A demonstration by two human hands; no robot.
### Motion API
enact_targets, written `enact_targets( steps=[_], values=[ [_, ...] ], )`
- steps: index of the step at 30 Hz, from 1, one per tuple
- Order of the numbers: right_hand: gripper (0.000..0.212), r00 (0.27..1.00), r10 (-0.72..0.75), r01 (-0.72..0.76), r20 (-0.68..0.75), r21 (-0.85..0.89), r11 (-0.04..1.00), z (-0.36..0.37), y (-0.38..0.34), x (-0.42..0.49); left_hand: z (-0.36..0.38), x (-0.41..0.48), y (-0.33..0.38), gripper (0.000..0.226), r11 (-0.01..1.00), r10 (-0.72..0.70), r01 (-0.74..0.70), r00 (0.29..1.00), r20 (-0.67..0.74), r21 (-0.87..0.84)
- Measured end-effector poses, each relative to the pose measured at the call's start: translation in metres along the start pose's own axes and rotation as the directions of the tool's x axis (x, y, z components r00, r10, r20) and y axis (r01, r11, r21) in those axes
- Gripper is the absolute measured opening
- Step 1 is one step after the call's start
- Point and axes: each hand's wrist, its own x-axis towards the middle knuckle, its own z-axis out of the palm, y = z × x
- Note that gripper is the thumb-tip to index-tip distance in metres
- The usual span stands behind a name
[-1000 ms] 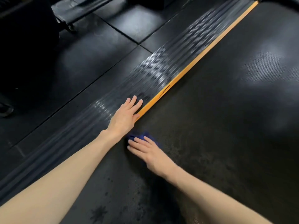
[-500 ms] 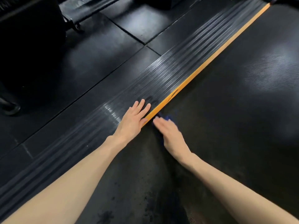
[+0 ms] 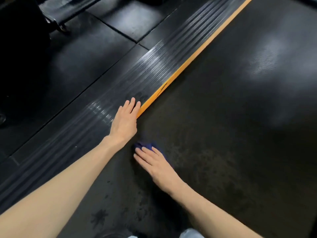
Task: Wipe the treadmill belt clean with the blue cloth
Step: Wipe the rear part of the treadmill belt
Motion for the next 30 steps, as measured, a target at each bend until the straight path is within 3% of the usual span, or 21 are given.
enact_targets(
  steps=[2,4,5,7,8,9,10,11,13,14,16,18,21,25,27,30],
  values=[
    [0.049,0.999,-0.054,0.054,-0.007,-0.036,0.998,-0.016,0.033,-0.024,0.001,-0.011,-0.006,0.069,1.0,0.019,-0.018,0.999,-0.037,0.021],
    [0.051,0.963,0.218,-0.232,-0.155,-0.078,0.97,-0.04,0.095,-0.046,0.0,-0.021,-0.016,0.067,1.0,0.007,-0.008,1.0,-0.02,-0.029],
    [0.057,0.879,0.419,-0.445,-0.226,-0.075,0.893,-0.053,0.13,-0.058,0.0,-0.025,-0.019,0.066,0.998,0.0,0.001,1.0,0.005,-0.056],
    [0.068,0.603,0.749,-0.771,-0.276,0.042,0.636,-0.076,0.163,-0.071,-0.004,-0.025,-0.017,0.066,0.995,-0.025,0.032,0.997,0.074,-0.097],
    [0.068,0.495,0.82,-0.838,-0.286,0.091,0.538,-0.075,0.158,-0.064,-0.007,-0.022,-0.014,0.068,0.992,-0.051,0.062,0.992,0.111,-0.106],
    [0.067,0.466,0.841,-0.847,-0.274,0.136,0.514,-0.069,0.14,-0.05,-0.012,-0.018,-0.01,0.069,0.99,-0.083,0.097,0.987,0.136,-0.104],
    [0.069,0.53,0.816,-0.812,-0.231,0.142,0.567,-0.059,0.112,-0.035,-0.016,-0.016,-0.006,0.067,0.988,-0.114,0.127,0.983,0.143,-0.09],
    [0.074,0.651,0.735,-0.728,-0.187,0.119,0.675,-0.044,0.082,-0.021,-0.02,-0.013,-0.003,0.062,0.986,-0.139,0.15,0.981,0.138,-0.07],
    [0.082,0.887,0.456,-0.447,-0.074,0.11,0.888,-0.016,0.026,-0.011,-0.024,-0.014,0.001,0.052,0.984,-0.173,0.178,0.978,0.116,-0.03],
    [0.08,0.947,0.32,-0.316,-0.021,0.105,0.943,-0.012,0.012,-0.014,-0.023,-0.016,0.003,0.051,0.983,-0.179,0.181,0.979,0.102,-0.013],
    [0.07,0.98,0.195,-0.196,0.037,0.025,0.98,-0.025,0.032,-0.027,-0.019,-0.02,0.004,0.058,0.987,-0.159,0.158,0.985,0.073,0.011],
    [0.071,0.943,0.325,-0.324,0.079,-0.017,0.946,-0.052,0.068,-0.045,-0.017,-0.022,0.002,0.062,0.991,-0.133,0.133,0.989,0.062,0.006],
    [0.08,0.779,0.594,-0.602,0.201,-0.02,0.798,-0.089,0.101,-0.073,-0.019,-0.024,-0.003,0.071,0.988,-0.118,0.127,0.988,0.104,-0.086],
    [0.077,0.619,0.648,-0.701,0.444,-0.058,0.71,-0.12,0.103,-0.058,-0.027,-0.025,-0.003,0.085,0.982,-0.085,0.114,0.979,0.187,-0.151],
    [0.076,0.584,0.678,-0.726,0.447,-0.086,0.682,-0.121,0.098,-0.049,-0.031,-0.021,-0.002,0.087,0.989,-0.064,0.091,0.974,0.218,-0.118],
    [0.076,0.571,0.753,-0.775,0.328,-0.087,0.626,-0.106,0.085,-0.051,-0.028,-0.018,-0.003,0.086,0.996,-0.064,0.077,0.972,0.228,-0.05]
  ],
)
